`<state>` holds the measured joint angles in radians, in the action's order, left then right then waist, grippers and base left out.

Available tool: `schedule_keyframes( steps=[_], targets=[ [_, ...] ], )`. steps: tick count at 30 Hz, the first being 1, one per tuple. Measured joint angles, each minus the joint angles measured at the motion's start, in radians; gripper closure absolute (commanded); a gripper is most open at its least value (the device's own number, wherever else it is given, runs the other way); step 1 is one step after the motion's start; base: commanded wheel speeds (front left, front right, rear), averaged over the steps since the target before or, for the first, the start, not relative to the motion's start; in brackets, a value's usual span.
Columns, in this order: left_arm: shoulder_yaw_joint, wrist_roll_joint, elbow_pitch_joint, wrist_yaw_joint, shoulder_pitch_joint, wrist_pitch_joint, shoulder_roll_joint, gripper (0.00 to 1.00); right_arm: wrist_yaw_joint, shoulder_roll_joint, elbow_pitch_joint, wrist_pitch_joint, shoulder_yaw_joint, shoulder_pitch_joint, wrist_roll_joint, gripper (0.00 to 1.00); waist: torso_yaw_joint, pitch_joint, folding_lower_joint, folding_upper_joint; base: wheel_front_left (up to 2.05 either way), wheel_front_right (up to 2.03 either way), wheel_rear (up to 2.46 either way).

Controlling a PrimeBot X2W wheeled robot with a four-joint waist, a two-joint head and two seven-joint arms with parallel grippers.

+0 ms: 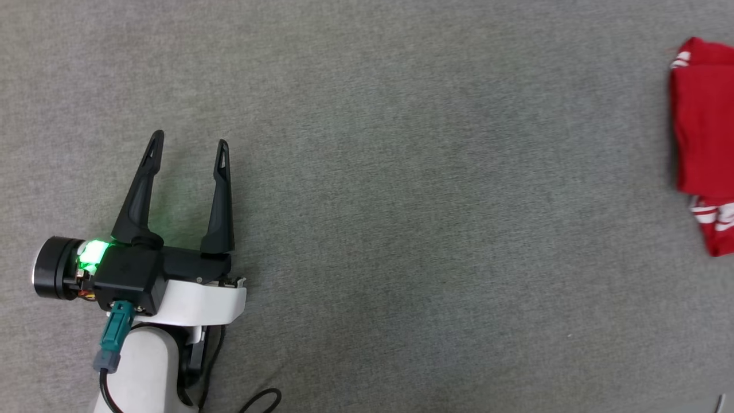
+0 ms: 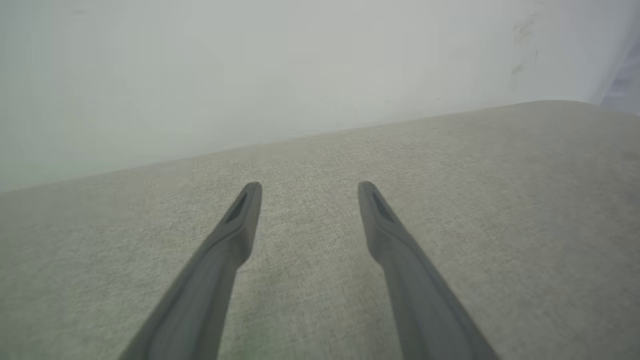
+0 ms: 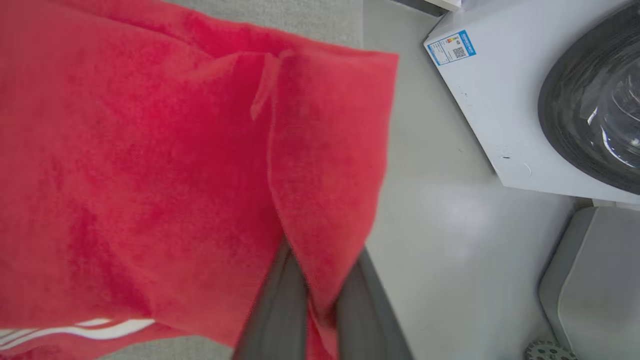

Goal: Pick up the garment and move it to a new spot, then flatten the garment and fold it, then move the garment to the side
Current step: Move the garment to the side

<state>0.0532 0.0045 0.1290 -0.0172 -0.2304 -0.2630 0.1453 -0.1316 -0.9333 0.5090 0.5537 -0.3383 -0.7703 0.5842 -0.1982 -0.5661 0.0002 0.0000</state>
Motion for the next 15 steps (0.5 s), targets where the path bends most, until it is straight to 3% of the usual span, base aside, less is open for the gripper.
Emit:
schedule_keyframes(
  steps=[7,8,15],
  targets=[
    [0.001,-0.001,0.003,0.009,-0.001,0.0,0.002,0.0,0.0,0.059,0.091,-0.024,0.082,-0.03,-0.053,1.0,0.014,-0.003,0.0,0.0,0.0,0.0,0.0],
    [0.001,-0.002,0.002,0.01,-0.001,0.0,0.001,0.0,0.0,0.069,0.099,-0.026,0.089,-0.03,-0.064,0.0,0.014,0.002,0.0,0.0,0.0,0.0,0.0],
    [0.003,-0.015,-0.021,0.019,0.01,0.0,-0.003,0.0,0.0,0.117,0.097,-0.075,0.124,-0.022,-0.124,0.0,0.01,0.059,-0.0001,0.0,0.0,0.0,0.0]
  ],
)
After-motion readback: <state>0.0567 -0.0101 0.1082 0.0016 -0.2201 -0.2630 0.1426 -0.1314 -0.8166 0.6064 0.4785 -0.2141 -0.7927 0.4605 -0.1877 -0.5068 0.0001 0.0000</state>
